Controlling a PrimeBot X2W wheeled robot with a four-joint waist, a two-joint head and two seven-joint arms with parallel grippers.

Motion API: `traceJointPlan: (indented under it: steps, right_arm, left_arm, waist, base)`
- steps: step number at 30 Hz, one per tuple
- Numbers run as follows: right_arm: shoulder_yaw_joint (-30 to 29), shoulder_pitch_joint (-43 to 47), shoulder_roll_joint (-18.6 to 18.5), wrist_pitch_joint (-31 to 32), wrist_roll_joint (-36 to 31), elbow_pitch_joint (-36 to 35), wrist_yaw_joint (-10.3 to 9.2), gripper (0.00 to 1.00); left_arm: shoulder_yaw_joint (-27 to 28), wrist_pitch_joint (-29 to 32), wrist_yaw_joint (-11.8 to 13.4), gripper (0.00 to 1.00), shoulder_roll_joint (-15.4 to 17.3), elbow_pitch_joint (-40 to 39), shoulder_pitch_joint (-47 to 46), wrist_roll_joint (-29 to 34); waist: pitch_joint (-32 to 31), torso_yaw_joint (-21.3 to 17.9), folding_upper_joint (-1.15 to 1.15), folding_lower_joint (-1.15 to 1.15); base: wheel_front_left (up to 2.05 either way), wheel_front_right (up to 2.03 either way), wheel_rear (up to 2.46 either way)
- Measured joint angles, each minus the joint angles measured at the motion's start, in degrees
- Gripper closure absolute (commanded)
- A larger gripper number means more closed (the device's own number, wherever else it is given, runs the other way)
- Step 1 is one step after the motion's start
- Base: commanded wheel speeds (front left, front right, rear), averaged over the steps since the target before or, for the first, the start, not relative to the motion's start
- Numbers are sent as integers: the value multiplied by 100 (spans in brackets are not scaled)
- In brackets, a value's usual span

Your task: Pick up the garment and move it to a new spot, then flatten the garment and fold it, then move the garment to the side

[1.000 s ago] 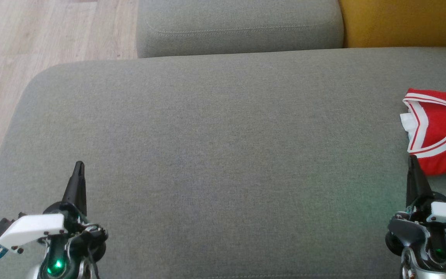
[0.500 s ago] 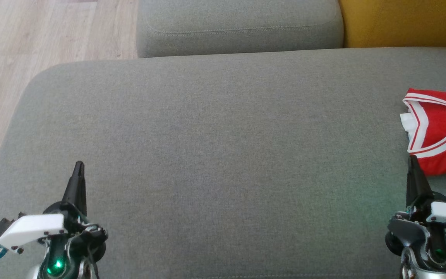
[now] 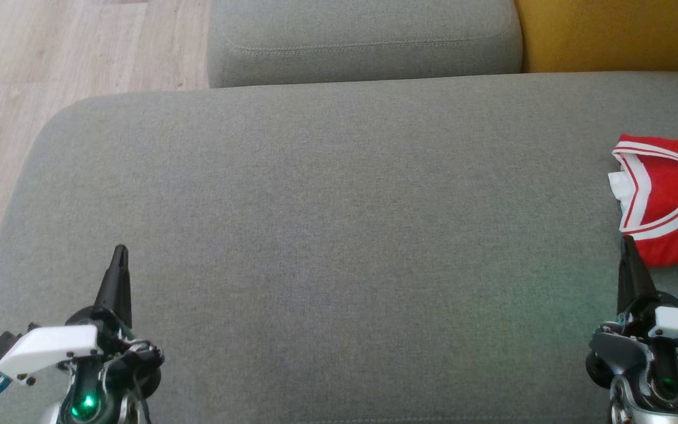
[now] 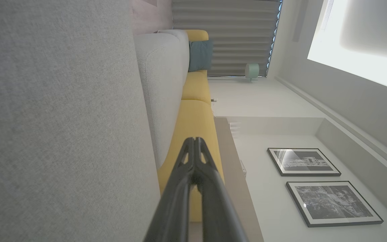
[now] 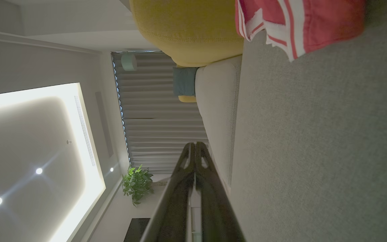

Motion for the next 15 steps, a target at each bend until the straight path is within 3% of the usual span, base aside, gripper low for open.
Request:
traceJointPlan:
  steps: [15]
  right_arm:
    - [0, 0, 0, 0, 0, 0, 0, 100]
  left_arm:
    - [0, 0, 0, 100, 0, 0, 0, 0]
  waist:
    - [0, 0, 0, 0]
  base:
    - [0, 0, 0]
